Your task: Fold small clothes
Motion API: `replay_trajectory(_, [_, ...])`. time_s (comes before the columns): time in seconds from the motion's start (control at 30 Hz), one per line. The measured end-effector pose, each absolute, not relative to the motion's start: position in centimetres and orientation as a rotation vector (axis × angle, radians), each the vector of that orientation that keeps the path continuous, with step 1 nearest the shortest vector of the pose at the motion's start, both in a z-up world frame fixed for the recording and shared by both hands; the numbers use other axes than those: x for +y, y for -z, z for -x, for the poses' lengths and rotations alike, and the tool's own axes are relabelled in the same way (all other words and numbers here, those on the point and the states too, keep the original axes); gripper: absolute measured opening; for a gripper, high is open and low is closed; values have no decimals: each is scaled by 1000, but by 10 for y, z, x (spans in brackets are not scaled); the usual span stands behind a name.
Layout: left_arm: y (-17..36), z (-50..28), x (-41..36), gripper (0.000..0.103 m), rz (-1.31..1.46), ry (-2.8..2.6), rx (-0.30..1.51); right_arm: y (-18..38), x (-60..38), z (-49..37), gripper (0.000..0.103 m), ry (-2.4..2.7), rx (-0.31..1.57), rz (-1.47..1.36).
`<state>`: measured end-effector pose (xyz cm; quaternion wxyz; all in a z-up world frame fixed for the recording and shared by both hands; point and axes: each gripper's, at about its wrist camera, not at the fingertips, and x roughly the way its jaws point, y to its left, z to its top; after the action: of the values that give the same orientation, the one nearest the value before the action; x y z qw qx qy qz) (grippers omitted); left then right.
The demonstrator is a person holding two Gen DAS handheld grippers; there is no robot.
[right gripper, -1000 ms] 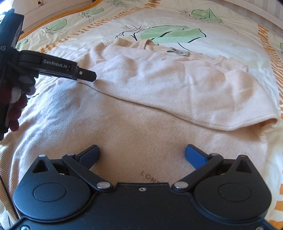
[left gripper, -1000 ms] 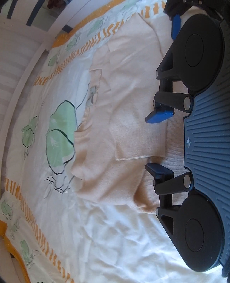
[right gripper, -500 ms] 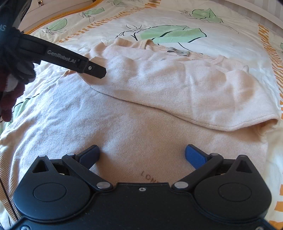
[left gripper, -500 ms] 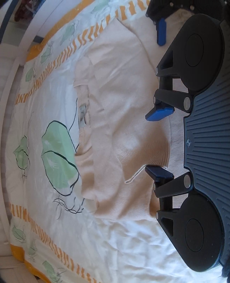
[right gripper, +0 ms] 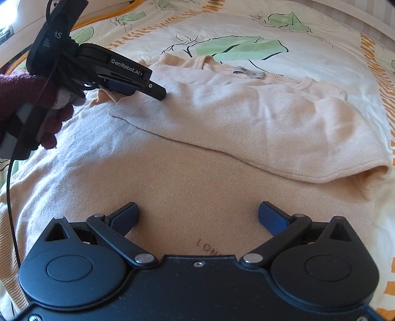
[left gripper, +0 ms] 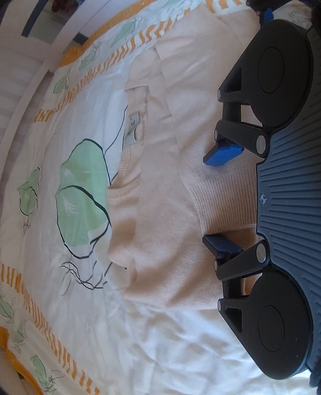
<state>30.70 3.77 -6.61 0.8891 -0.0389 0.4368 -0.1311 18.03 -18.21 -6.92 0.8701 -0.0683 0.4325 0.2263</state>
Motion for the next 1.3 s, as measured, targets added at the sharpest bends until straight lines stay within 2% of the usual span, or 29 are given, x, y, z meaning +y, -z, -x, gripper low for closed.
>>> replay_trajectory(0.23, [67, -306, 45, 57, 169, 285, 909, 69, -182, -180, 103, -473, 904, 143])
replay_trajectory(0.27, [66, -305, 46, 37, 177, 276, 904, 69, -182, -180, 103, -473, 904, 143])
replay_trajectory(0.3, [65, -304, 47, 8, 178, 276, 898, 69, -182, -180, 103, -473, 903, 143])
replay_trajectory(0.53, [19, -284, 27, 7, 53, 327, 705, 67, -182, -179, 103, -475, 898, 147])
replay_trajectory(0.67, [-4, -288, 38, 7, 87, 309, 635, 60, -181, -177, 102, -525, 864, 120])
replay_trajectory(1.0, [29, -308, 76, 7, 128, 230, 756, 39, -187, -173, 102, -565, 730, 76])
replay_trajectory(1.3, [50, -308, 92, 8, 154, 204, 776, 20, -257, -198, 102, -294, 599, -98])
